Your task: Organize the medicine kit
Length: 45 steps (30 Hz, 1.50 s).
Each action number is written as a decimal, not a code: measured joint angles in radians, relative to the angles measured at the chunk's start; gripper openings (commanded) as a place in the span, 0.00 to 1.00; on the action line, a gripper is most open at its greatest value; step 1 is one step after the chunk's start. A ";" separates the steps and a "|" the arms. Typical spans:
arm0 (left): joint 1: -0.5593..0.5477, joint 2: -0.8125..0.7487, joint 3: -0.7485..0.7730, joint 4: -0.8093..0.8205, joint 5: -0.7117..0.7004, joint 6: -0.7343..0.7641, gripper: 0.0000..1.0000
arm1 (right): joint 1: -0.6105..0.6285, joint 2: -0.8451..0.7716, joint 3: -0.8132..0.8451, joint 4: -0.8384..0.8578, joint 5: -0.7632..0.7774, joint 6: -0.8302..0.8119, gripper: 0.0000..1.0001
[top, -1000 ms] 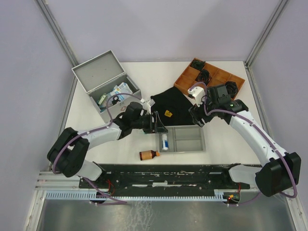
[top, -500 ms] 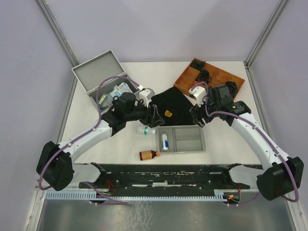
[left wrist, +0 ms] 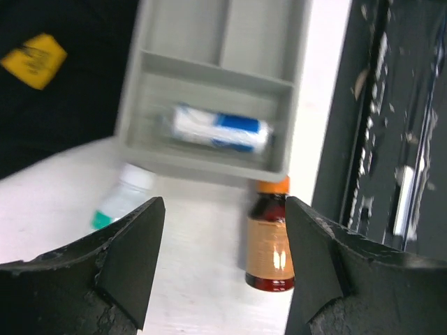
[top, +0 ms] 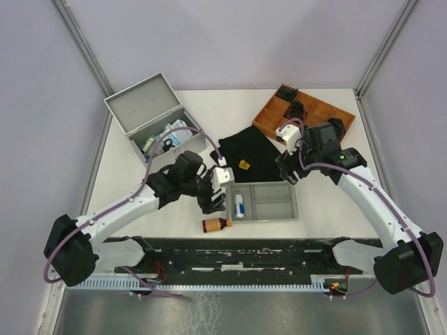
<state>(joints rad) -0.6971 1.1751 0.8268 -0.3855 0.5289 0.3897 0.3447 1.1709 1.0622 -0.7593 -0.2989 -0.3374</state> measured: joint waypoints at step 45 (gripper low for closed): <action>-0.269 0.103 -0.069 -0.352 -0.342 0.291 0.34 | 0.000 0.006 0.000 -0.005 0.024 -0.007 0.78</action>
<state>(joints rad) -0.9661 1.2781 0.7578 -0.7376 0.1871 0.6807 0.3443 1.1770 1.0622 -0.7643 -0.2749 -0.3443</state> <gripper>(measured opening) 0.522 0.780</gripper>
